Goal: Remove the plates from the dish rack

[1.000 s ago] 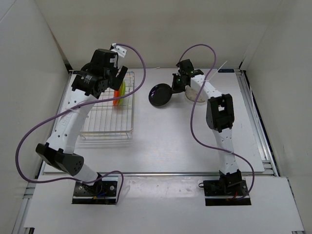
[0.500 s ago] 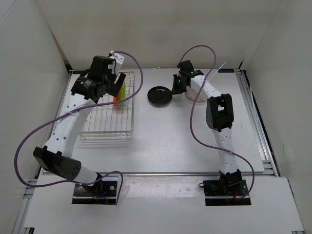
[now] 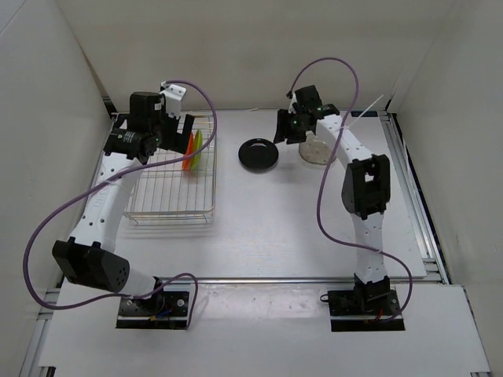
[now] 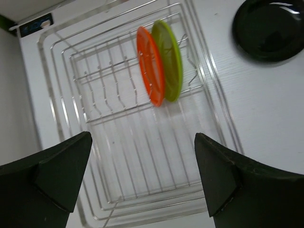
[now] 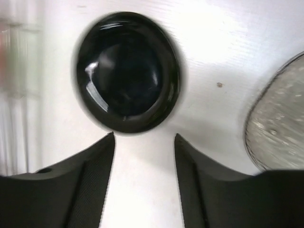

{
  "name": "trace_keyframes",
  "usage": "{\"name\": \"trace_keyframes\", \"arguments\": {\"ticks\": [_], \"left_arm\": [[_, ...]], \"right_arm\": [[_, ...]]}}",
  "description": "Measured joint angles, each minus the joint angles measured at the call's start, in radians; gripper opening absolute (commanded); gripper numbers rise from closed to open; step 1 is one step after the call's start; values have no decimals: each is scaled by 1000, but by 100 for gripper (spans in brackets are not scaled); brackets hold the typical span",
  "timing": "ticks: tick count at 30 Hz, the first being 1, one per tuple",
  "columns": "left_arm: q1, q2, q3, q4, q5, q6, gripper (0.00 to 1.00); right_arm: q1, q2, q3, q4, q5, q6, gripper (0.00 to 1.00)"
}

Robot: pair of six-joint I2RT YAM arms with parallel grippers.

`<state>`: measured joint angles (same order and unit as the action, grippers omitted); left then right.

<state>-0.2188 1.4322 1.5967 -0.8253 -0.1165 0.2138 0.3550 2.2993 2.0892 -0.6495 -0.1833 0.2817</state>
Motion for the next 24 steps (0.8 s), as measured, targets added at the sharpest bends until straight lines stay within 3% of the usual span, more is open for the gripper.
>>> {"name": "trace_keyframes", "arguments": {"ticks": [6, 15, 24], "left_arm": [[47, 39, 0, 80, 187, -61, 100], [149, 332, 50, 183, 343, -186, 100], [178, 511, 117, 209, 378, -253, 90]], "right_arm": [[0, -245, -7, -65, -73, -127, 72], [3, -439, -61, -169, -103, -290, 72], [6, -460, -140, -238, -66, -346, 70]]}}
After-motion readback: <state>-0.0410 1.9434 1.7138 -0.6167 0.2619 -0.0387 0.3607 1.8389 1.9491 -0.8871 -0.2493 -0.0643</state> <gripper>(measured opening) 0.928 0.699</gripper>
